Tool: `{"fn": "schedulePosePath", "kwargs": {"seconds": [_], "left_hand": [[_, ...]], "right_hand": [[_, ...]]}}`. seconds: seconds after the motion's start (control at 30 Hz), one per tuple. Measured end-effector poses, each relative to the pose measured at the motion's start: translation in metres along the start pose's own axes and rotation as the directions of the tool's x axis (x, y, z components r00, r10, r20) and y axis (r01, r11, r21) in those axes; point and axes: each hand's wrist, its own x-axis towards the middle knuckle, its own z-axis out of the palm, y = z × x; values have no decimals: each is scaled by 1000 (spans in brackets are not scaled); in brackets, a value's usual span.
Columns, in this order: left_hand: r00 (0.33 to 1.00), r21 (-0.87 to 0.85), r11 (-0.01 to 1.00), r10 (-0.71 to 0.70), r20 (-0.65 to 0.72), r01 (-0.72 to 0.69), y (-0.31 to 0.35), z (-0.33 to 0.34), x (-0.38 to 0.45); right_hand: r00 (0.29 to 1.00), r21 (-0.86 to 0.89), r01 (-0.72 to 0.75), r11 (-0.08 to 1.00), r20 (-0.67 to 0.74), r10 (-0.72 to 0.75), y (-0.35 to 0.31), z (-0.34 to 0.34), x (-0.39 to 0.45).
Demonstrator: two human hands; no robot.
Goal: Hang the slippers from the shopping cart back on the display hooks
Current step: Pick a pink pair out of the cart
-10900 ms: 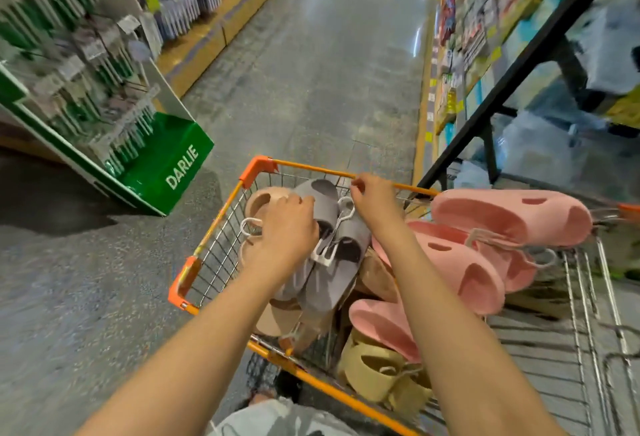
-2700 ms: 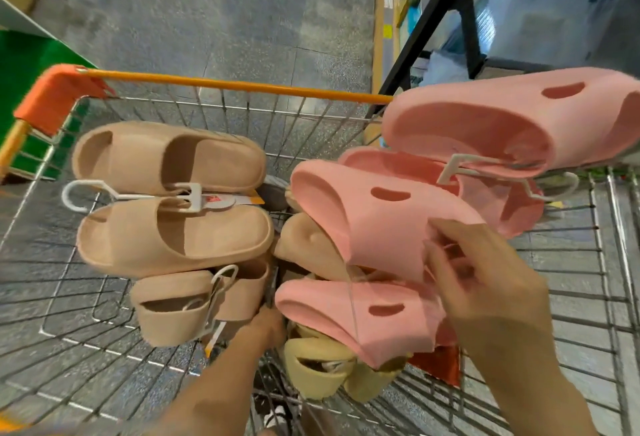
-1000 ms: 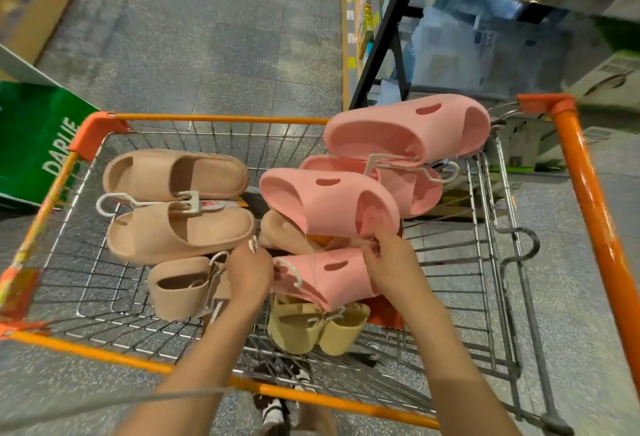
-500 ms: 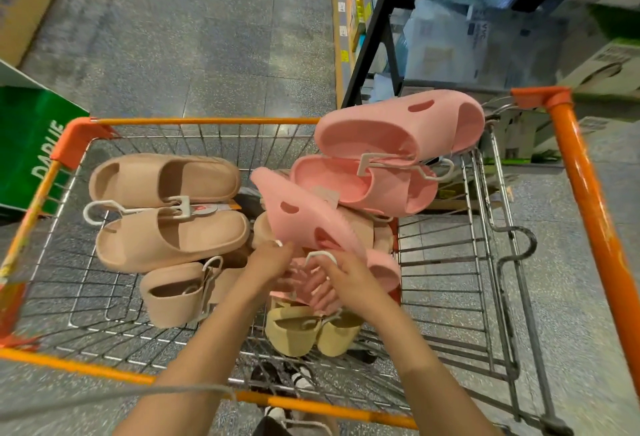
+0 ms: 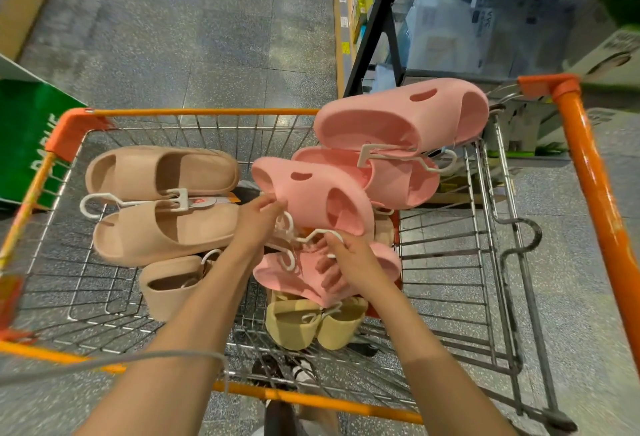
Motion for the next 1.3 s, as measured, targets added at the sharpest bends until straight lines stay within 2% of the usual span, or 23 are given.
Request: {"fn": "schedulePosePath", "kwargs": {"seconds": [0.07,0.13,0.23,0.3,0.4,0.47,0.57,0.67,0.73,0.83,0.9,0.97,1.07,1.2,1.3], "left_hand": [[998,39,998,50,-23,-49,1,1,2],[998,47,997,57,-20,-56,2,3,2],[1000,50,998,29,7,-30,2,1,2],[1000,51,999,-14,16,14,0,-1,4],[997,3,997,-75,20,75,1,0,2],[995,-9,996,-92,40,93,3,2,-1],[990,9,991,-132,53,132,5,4,-8],[980,19,983,-182,-75,184,-2,0,-12],[925,-21,935,-352,-144,353,-11,-3,-20],[773,-115,766,-634,24,632,-28,-4,-40],[718,-257,678,-686,114,688,-32,1,-48],[733,-357,656,-666,140,665,-35,11,-50],[792,-421,702,-607,70,575,-33,30,-60],[895,-353,840,-445,-12,413,-37,39,-65],[911,-270,881,-411,-34,387,-34,36,-54]], "right_hand": [[1000,-249,31,968,14,-28,1,-2,3],[996,-334,88,939,21,-86,-2,0,7],[997,-238,76,968,-11,-81,-7,8,12],[994,-180,43,983,-87,-60,-9,14,14],[968,72,36,997,-252,-17,-1,17,8],[954,198,68,978,-298,-6,6,15,0],[949,54,111,992,-303,-89,17,5,-6],[976,-19,54,998,-212,-57,16,-11,-2],[994,51,-12,999,-106,18,13,-16,0],[999,125,-21,992,-46,27,8,-10,-1],[998,138,-1,990,-67,10,8,-3,-3],[998,168,2,986,-66,9,10,1,-6],[997,106,44,993,-75,-36,14,2,-10],[997,97,53,994,-60,-48,17,0,-7],[997,194,24,981,-73,-10,10,-1,-1]]}}
